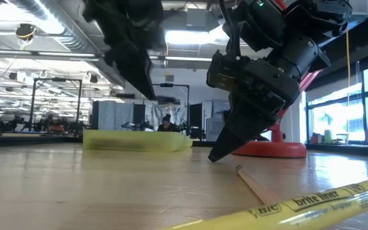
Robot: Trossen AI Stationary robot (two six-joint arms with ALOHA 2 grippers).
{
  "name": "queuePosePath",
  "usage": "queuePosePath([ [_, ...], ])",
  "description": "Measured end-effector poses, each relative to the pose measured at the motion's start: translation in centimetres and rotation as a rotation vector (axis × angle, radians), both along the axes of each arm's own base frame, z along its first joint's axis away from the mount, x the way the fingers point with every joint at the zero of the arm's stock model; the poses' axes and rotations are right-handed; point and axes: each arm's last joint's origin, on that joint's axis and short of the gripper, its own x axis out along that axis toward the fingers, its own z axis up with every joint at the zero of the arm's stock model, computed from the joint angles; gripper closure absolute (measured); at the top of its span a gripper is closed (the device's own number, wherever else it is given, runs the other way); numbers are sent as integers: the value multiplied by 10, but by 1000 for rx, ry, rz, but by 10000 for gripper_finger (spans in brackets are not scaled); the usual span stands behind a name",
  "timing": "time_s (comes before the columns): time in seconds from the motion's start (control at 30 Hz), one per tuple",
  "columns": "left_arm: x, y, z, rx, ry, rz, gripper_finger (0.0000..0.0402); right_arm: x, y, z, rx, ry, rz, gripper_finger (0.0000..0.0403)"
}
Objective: Pick & place school supplies into a supply box
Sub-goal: Put the black transparent pen into the yellow supply box
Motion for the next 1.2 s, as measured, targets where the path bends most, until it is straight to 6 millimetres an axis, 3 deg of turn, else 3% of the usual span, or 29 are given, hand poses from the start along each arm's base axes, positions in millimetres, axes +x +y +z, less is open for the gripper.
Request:
queuePosePath([
  [0.13, 1, 34, -8, -59, -19, 75, 371, 0, 0, 0, 0, 0, 0, 152],
  [0.3, 0, 57, -20, -103, 4, 110, 372, 0, 0, 0, 0, -1, 1, 152],
  [0.77, 15, 80, -71, -166, 70, 129, 369, 0, 0, 0, -1, -2, 3, 152],
  [1.2, 14, 89, -74, -197, 53, 143, 368, 0, 0, 0, -2, -2, 3, 152],
])
